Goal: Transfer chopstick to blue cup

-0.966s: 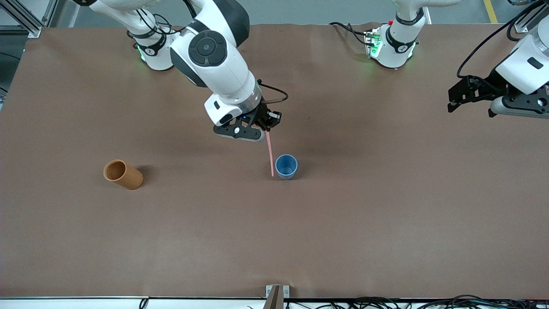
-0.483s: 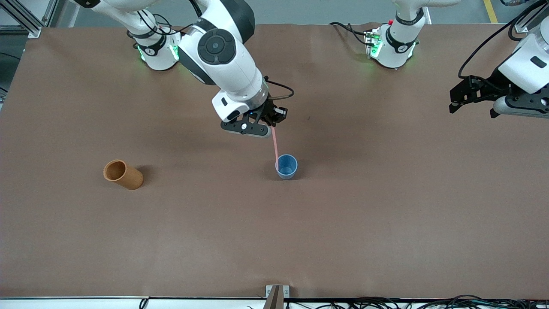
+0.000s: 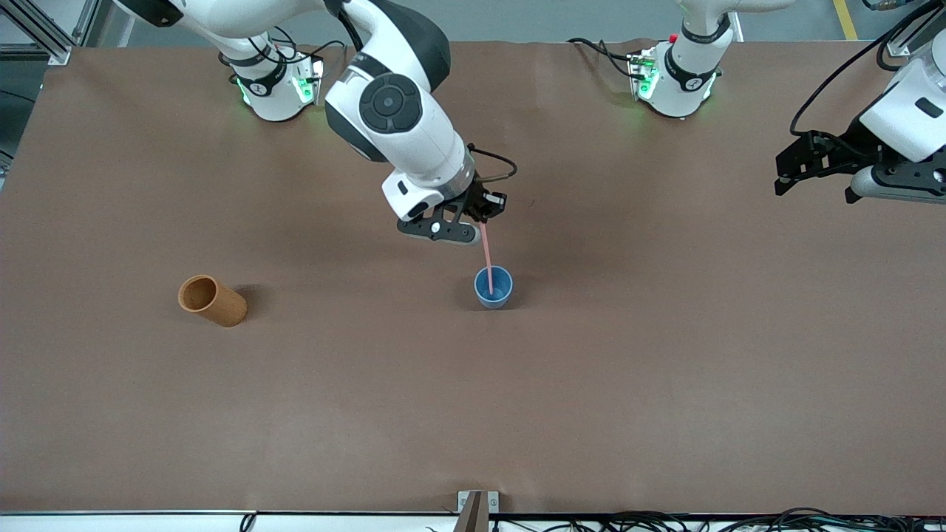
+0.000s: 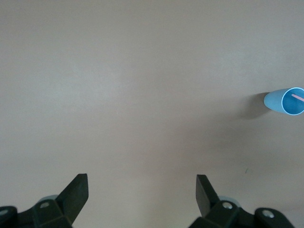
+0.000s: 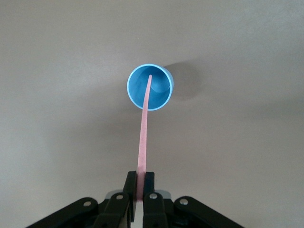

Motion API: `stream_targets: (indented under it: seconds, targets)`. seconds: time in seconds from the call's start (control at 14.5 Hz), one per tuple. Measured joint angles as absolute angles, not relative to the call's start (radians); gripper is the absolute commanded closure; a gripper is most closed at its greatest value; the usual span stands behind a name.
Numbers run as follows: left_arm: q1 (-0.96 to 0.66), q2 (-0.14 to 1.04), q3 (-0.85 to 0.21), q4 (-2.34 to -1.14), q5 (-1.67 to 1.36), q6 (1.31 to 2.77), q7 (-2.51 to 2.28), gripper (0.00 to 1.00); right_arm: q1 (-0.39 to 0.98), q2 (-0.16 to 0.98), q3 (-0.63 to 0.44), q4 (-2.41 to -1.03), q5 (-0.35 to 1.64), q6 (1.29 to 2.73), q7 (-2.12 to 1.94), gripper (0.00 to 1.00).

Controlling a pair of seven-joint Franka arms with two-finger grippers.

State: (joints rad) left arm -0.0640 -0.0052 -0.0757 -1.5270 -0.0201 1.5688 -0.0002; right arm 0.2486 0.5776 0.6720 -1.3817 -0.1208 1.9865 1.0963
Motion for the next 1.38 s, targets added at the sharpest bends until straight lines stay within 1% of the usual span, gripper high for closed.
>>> stream_targets:
  seconds: [0.21,0.28,0.34,0.41,0.48,0.76,0.9,1.03,1.17,1.38]
  targets:
    - [-0.064,-0.005,-0.075,-1.527,-0.020,1.569,0.000,0.00,0.258,0.605,0.672,-1.390,-0.167,1.996,1.096,0.92]
    - [-0.064,-0.005,-0.075,-1.527,-0.020,1.569,0.000,0.00,0.259,0.614,0.672,-1.399,-0.182,2.014,1.096,0.81]
    - [-0.064,-0.005,-0.075,-1.527,-0.020,1.569,0.000,0.00,0.259,0.622,0.672,-1.406,-0.189,2.032,1.096,0.52]
    - [-0.064,-0.005,-0.075,-1.527,-0.020,1.569,0.000,0.00,0.259,0.627,0.672,-1.406,-0.194,2.041,1.096,0.13]
    - [-0.064,-0.005,-0.075,-1.527,-0.020,1.569,0.000,0.00,0.257,0.627,0.672,-1.405,-0.197,2.047,1.096,0.01]
    - [-0.063,-0.004,-0.075,-1.527,-0.020,1.569,0.000,0.00,0.229,0.611,0.674,-1.362,-0.200,2.052,1.092,0.00]
    - [-0.063,-0.004,-0.075,-1.527,-0.020,1.569,0.000,0.00,0.193,0.559,0.675,-1.342,-0.201,2.025,1.049,0.00]
    - [-0.063,-0.004,-0.075,-1.527,-0.020,1.569,0.000,0.00,0.155,0.473,0.650,-1.333,-0.201,1.928,0.964,0.00]
    - [-0.063,-0.004,-0.075,-1.527,-0.020,1.569,0.000,0.00,0.130,0.377,0.573,-1.329,-0.196,1.856,0.866,0.00]
    - [-0.063,-0.004,-0.075,-1.527,-0.020,1.569,0.000,0.00,0.090,0.252,0.412,-1.329,-0.181,1.741,0.657,0.00]
